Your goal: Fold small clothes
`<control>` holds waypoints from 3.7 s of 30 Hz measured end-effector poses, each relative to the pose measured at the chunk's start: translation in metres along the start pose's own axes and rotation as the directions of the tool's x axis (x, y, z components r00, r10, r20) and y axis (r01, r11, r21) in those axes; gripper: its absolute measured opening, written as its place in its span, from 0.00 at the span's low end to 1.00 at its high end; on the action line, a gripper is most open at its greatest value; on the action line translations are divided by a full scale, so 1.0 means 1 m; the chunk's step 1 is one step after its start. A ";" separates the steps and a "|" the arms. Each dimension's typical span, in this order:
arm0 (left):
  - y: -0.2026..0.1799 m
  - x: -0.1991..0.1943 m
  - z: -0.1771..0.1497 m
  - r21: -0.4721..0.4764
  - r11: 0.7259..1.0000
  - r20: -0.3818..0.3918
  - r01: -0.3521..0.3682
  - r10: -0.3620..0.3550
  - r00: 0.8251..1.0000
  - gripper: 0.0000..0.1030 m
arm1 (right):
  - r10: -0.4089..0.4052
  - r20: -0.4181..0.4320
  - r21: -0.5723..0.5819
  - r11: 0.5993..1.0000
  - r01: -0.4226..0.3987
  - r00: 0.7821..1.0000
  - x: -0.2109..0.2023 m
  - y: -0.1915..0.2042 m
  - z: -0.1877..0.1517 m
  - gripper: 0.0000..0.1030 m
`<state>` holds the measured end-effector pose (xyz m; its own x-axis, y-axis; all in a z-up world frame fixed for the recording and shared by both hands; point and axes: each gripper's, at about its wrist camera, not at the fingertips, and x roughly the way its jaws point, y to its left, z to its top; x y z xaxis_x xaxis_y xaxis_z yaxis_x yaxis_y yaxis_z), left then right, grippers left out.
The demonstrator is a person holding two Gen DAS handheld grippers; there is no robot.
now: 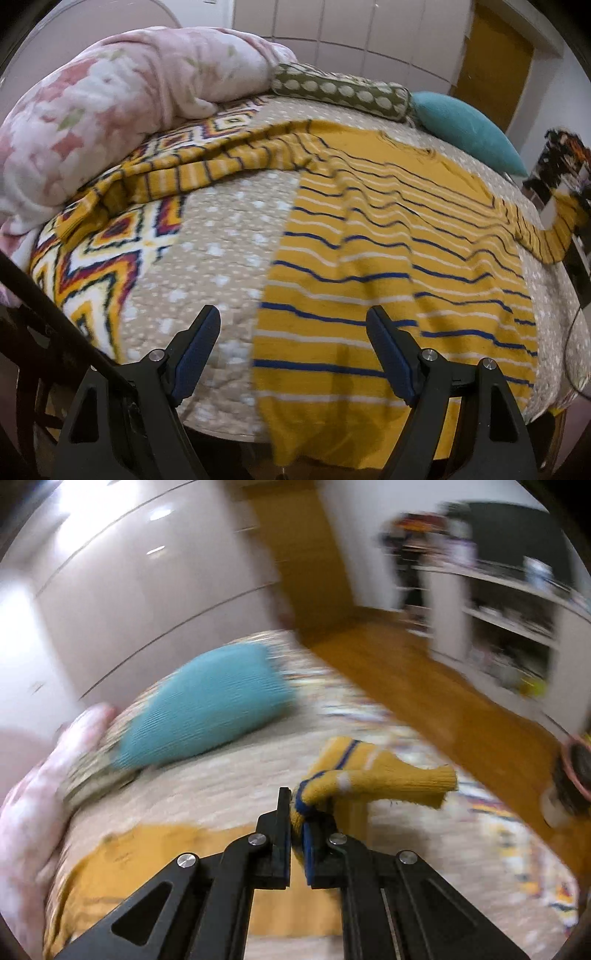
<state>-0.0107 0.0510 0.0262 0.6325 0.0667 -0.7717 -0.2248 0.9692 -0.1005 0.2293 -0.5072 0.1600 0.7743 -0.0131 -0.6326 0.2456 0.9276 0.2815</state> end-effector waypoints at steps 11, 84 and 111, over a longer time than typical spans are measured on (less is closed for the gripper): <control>0.080 -0.022 -0.008 -0.119 0.993 0.074 -0.017 0.026 0.997 0.78 | 0.195 -0.306 -0.403 0.860 -0.312 0.932 0.081 0.306 -0.134 0.05; 0.153 -0.055 -0.022 -0.289 0.956 0.070 -0.060 0.084 0.994 0.78 | 0.054 -0.376 -0.590 0.756 -0.284 0.925 0.030 0.303 -0.122 0.04; 0.017 -0.023 0.009 0.018 1.000 -0.007 -0.015 0.015 1.000 0.78 | 0.155 -0.393 -0.308 0.906 -0.289 0.906 0.096 0.139 -0.117 0.04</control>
<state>-0.0224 0.0677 0.0478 0.6242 0.0793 -0.7773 -0.2207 0.9722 -0.0780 0.2689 -0.3360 0.0539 0.5108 0.2791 -0.8132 -0.1811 0.9595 0.2156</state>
